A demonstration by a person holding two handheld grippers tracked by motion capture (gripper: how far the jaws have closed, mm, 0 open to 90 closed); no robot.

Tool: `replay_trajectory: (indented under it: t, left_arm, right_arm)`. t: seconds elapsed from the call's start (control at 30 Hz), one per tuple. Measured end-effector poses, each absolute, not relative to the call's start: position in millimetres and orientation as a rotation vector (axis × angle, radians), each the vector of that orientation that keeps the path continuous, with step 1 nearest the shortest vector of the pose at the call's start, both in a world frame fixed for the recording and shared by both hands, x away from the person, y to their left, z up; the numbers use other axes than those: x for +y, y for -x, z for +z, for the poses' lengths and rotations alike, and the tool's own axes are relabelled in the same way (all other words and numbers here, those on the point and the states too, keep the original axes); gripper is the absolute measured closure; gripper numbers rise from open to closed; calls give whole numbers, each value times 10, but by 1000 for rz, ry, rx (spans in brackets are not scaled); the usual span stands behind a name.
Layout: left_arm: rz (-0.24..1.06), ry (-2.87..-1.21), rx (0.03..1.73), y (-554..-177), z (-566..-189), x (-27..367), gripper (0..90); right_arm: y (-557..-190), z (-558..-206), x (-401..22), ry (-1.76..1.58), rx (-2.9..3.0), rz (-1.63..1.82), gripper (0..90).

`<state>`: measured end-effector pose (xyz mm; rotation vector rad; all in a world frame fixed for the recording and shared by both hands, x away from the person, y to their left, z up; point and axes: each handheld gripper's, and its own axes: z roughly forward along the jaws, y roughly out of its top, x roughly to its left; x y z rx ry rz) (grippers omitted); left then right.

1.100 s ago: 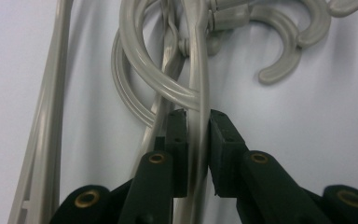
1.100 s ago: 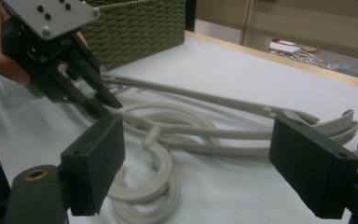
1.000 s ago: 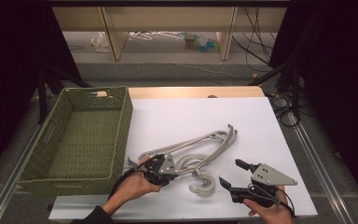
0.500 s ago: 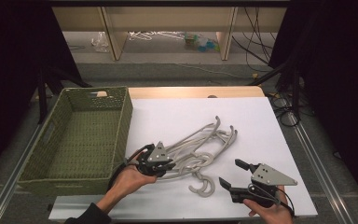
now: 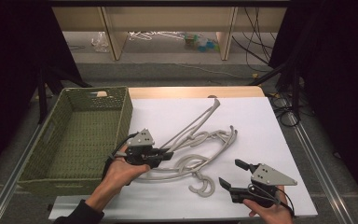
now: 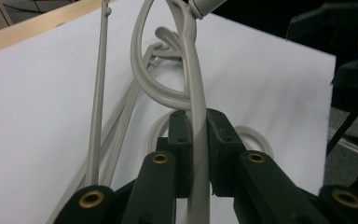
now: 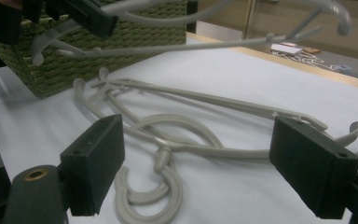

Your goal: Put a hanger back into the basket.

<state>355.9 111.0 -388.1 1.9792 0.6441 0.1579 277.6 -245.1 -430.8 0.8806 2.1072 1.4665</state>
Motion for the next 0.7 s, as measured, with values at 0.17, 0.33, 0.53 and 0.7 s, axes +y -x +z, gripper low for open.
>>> replay_trajectory:
  t: [0.17, 0.33, 0.53, 0.7]
  left_arm:
    - [144, -1939, 638, -3527, -3720, 1168, 809]
    - [134, -1869, 636, -3470, -3489, 1325, 809]
    - [186, -1821, 613, -3454, -3301, 1537, 808]
    - [191, -1768, 609, -3426, -3157, 1720, 809]
  right_arm:
    - [-2784, -4310, -2454, -869, 2101, 1464, 190]
    - [-2775, -4306, -2456, -885, 2110, 1464, 190]
    - [-2774, -4309, -2453, -881, 2111, 1469, 188]
    - [-2778, -4312, -2452, -883, 2111, 1468, 188]
